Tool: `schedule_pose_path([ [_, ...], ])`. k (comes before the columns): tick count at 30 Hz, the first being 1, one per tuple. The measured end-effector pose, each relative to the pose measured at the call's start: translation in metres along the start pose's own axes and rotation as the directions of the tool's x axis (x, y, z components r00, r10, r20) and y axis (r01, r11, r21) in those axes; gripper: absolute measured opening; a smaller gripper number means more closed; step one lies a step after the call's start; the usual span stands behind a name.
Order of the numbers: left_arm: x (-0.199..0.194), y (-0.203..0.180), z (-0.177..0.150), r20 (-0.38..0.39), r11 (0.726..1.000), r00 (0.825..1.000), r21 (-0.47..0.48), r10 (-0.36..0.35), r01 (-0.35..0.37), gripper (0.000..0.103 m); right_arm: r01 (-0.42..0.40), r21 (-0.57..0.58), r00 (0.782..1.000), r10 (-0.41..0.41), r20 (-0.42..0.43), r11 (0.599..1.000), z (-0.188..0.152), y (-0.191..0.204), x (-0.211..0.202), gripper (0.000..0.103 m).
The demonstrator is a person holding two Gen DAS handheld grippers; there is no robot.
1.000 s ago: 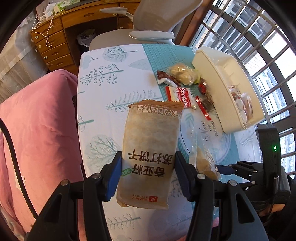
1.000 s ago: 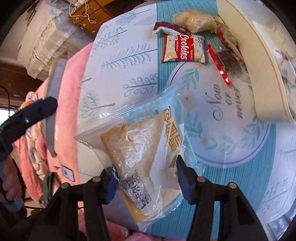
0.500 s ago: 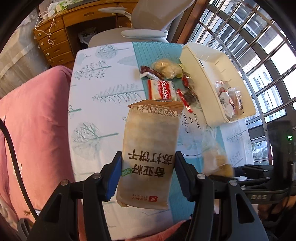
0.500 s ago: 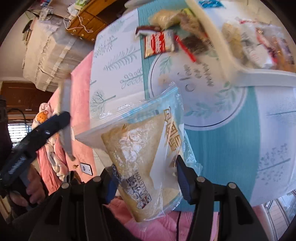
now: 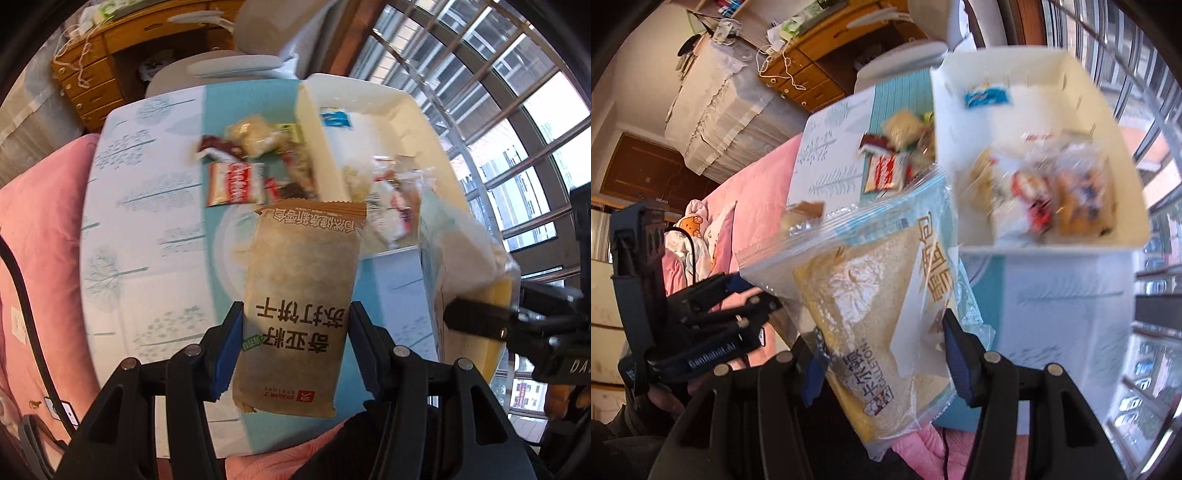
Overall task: Organize snacks
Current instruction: 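Carry both packs into the white basket and open both tools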
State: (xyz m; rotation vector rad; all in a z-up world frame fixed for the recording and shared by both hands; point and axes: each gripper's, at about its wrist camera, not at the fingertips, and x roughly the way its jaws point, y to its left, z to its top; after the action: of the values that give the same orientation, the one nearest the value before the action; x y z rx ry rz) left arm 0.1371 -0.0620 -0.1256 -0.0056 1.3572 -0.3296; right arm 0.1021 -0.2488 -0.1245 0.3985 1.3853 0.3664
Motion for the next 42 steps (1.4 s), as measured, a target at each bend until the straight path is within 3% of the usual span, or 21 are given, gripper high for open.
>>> schedule_pose_path([
  [9,0.014,-0.069,0.032,0.044,1.0,0.999,-0.012,-0.003,0.004,0.054,0.049,-0.063,0.998,-0.047,0.033,0.997,0.042,-0.053,-0.036,0.056],
  [19,0.043,-0.105,0.077,0.082,0.998,0.996,-0.05,-0.045,0.049,0.052,0.114,-0.077,0.989,-0.106,0.101,0.99,0.095,-0.104,-0.049,0.057],
  [28,0.062,-0.105,0.098,0.103,0.991,0.994,-0.124,-0.042,0.055,0.051,0.165,-0.135,0.975,-0.141,0.172,0.977,0.139,-0.118,-0.028,0.063],
  [34,0.069,-0.096,0.091,0.089,0.985,0.995,-0.166,-0.038,0.053,0.051,0.185,-0.12,0.969,-0.161,0.187,0.975,0.146,-0.129,-0.017,0.087],
  [42,0.07,-0.09,0.079,0.073,0.981,0.997,-0.191,-0.026,0.04,0.053,0.148,-0.049,0.979,-0.139,0.147,0.988,0.132,-0.144,-0.012,0.088],
])
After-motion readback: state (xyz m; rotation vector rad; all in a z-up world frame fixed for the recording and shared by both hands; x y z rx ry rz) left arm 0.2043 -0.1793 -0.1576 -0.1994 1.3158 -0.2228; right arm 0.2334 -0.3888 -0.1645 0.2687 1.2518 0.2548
